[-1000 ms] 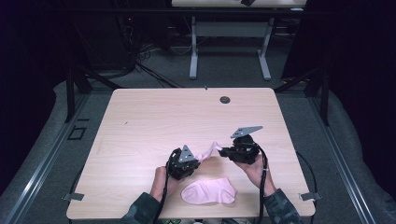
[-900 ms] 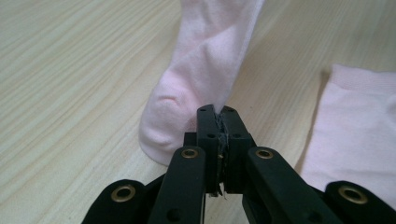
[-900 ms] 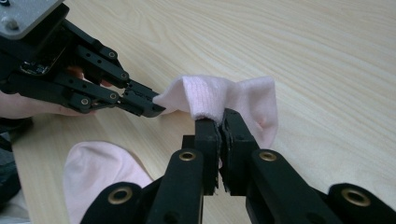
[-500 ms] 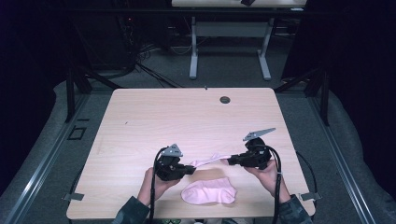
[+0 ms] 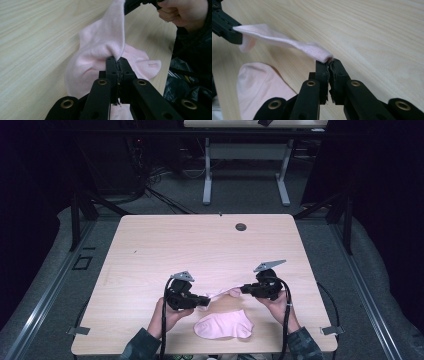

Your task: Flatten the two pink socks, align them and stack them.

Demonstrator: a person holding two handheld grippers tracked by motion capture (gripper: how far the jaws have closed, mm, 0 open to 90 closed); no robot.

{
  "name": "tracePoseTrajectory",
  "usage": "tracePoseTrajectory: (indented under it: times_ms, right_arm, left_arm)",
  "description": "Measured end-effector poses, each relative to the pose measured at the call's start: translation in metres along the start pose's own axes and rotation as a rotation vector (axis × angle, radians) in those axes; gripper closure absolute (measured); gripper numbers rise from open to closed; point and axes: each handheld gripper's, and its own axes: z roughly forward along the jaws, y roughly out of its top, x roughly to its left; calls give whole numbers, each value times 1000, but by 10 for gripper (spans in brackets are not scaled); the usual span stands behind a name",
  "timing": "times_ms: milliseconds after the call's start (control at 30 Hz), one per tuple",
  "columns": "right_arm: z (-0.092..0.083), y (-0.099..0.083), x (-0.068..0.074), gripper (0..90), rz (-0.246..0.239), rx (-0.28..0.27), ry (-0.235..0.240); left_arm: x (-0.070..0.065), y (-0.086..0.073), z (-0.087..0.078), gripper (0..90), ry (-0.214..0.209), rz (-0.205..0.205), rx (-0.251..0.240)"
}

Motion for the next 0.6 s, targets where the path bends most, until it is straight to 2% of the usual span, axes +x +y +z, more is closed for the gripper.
tracePoseTrajectory:
  times_ms: [67,133,167,233,300,333,367,433,467,533,600]
  right_arm:
    - [-2,5,0,857,25,5,-9]
    - [2,12,-3,857,51,42,-15]
    - [6,16,-6,857,62,49,-20]
    - [15,22,-14,856,92,74,-16]
    - [21,25,-18,857,109,76,-9]
    - [23,26,-20,856,113,74,-6]
    - [25,27,-21,856,117,79,-8]
    - [27,26,-23,856,129,84,-11]
    - [28,26,-25,856,132,84,-14]
    - [29,26,-27,856,144,85,-16]
    - [30,26,-29,855,156,86,-20]
  left_arm:
    - [7,1,-2,883,17,-29,-5]
    - [17,3,-1,877,25,-67,-9]
    - [21,5,0,868,46,-73,1]
    - [30,8,2,801,102,-84,9]
    - [38,8,5,752,147,-76,17]
    - [40,7,7,682,160,-90,26]
    - [40,6,8,637,152,-78,27]
    - [31,2,10,526,202,-36,26]
    - [26,-1,10,480,205,-10,14]
    - [15,-6,8,406,241,28,-8]
    - [3,-12,6,371,244,78,-34]
